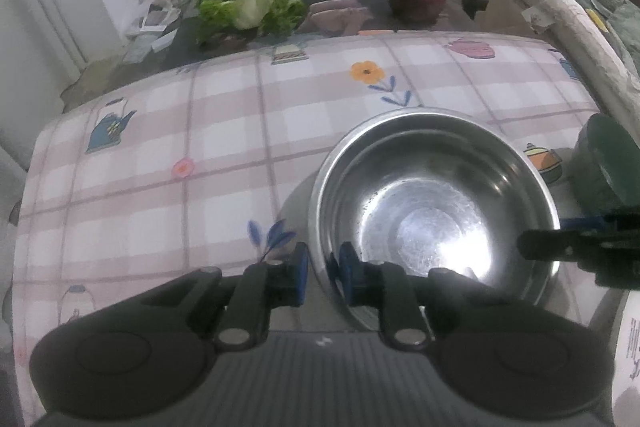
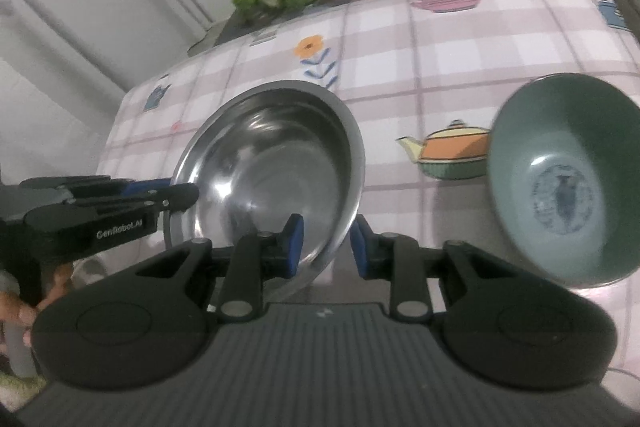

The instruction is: Organize plates and bowls

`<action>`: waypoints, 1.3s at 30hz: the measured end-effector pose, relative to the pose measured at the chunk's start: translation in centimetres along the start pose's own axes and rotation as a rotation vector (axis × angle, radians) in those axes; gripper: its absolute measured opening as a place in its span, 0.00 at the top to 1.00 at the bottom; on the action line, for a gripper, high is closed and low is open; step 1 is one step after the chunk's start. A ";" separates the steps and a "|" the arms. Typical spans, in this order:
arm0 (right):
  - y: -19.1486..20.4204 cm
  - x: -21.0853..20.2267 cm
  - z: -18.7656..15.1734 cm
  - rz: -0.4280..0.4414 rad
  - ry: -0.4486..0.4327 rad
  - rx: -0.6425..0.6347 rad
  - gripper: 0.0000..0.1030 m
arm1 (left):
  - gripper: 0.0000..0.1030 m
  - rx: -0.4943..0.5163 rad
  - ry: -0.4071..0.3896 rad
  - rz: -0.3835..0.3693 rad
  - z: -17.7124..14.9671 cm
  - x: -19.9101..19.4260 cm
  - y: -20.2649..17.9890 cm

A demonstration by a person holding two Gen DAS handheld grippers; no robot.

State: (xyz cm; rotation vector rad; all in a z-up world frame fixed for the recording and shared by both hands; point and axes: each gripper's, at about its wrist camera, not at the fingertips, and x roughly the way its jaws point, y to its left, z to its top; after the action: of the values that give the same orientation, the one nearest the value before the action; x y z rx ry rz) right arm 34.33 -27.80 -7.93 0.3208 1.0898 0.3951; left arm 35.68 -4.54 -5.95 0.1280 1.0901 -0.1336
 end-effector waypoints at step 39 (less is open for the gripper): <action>-8.4 -13.1 -1.9 -0.077 -0.226 0.137 0.56 | 0.34 0.157 -0.230 -0.087 2.3 -7.3 -8.9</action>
State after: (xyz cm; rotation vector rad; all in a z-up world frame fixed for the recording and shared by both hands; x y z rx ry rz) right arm 28.55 -41.15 -2.13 0.4323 0.9061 0.2100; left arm 32.85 -13.39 1.27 0.2016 0.8547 -0.3053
